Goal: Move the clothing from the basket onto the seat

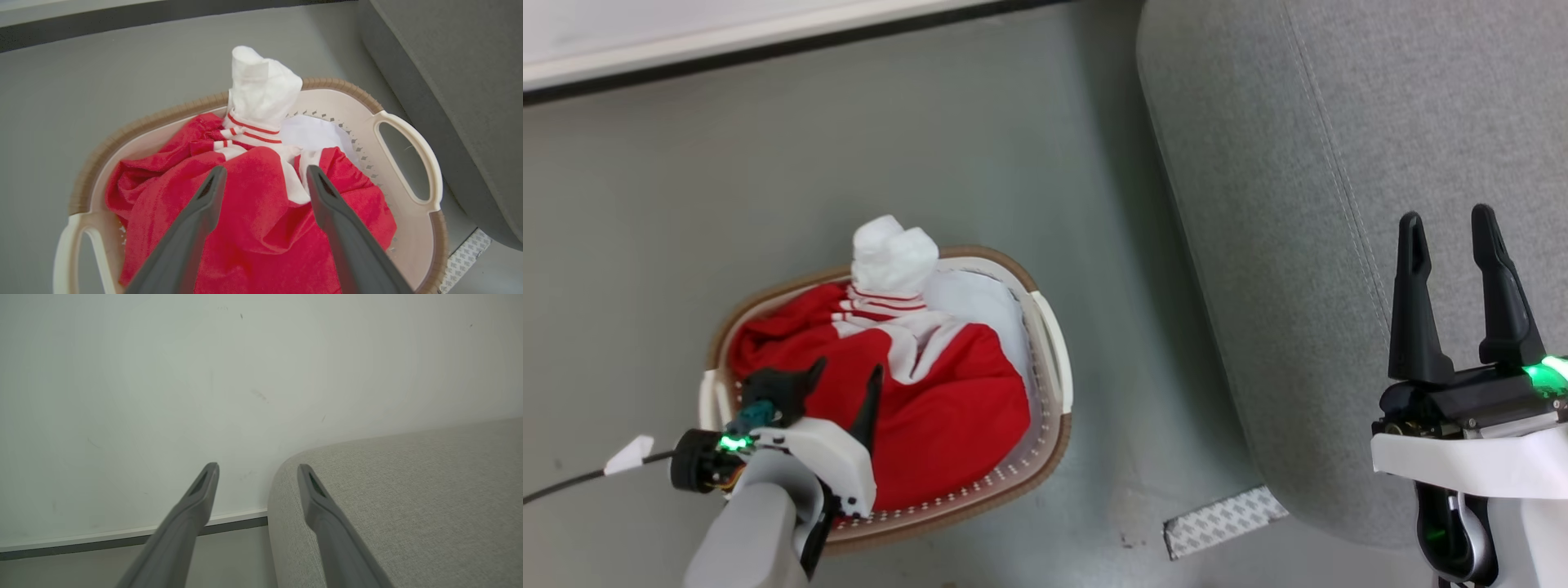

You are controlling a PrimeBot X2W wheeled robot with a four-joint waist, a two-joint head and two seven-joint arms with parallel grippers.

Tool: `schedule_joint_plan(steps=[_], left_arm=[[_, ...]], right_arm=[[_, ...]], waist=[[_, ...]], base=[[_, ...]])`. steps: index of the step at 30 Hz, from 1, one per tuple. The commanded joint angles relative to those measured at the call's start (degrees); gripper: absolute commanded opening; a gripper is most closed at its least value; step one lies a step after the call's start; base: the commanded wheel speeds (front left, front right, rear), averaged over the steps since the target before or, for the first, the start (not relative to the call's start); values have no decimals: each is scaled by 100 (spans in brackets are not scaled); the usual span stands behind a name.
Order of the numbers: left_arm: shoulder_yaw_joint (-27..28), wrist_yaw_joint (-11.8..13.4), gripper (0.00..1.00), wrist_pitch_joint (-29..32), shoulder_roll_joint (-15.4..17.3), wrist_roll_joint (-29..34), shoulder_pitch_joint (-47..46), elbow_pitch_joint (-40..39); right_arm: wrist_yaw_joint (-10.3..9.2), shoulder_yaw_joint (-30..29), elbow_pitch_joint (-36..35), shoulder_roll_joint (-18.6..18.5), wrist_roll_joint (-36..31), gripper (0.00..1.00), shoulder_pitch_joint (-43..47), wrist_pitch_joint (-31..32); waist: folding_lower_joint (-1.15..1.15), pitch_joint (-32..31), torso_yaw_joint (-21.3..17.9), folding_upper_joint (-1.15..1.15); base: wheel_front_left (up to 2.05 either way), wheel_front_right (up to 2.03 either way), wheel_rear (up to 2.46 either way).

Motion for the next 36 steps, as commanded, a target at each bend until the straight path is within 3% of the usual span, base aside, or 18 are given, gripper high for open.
schedule_joint_plan(steps=[1,13,23,24,25,26,36], left_arm=[[-103,-16,100,-4,50,-118,-198,220],[-896,-9,100,559,468,-671,-1141,1554],[-1330,-10,100,1429,657,-614,-1510,2024],[-1361,-10,76,1453,676,-637,-1520,2040],[-1385,-10,14,1460,685,-671,-1524,2055],[-1411,-10,0,1448,686,-694,-1530,2065],[-1646,-10,0,879,396,-995,-1314,2056]], right_arm=[[19,21,-35,15,77,100,-97,1],[19,106,-206,15,432,100,-401,1],[19,202,-223,15,585,100,-496,2],[19,205,-215,15,588,100,-493,2],[19,202,-204,15,589,100,-490,2],[19,191,-193,15,600,100,-485,2],[19,117,-82,11,436,100,-410,2]], waist=[[-1,237,-205,0],[-1,904,-665,0],[-1,1154,-899,0],[-1,1161,-913,0],[-1,1161,-924,0],[-1,1155,-928,0],[-1,629,-696,0]], base=[[0,0,0],[0,0,0],[0,0,0],[0,0,0],[0,0,0],[0,0,0],[0,0,0]])
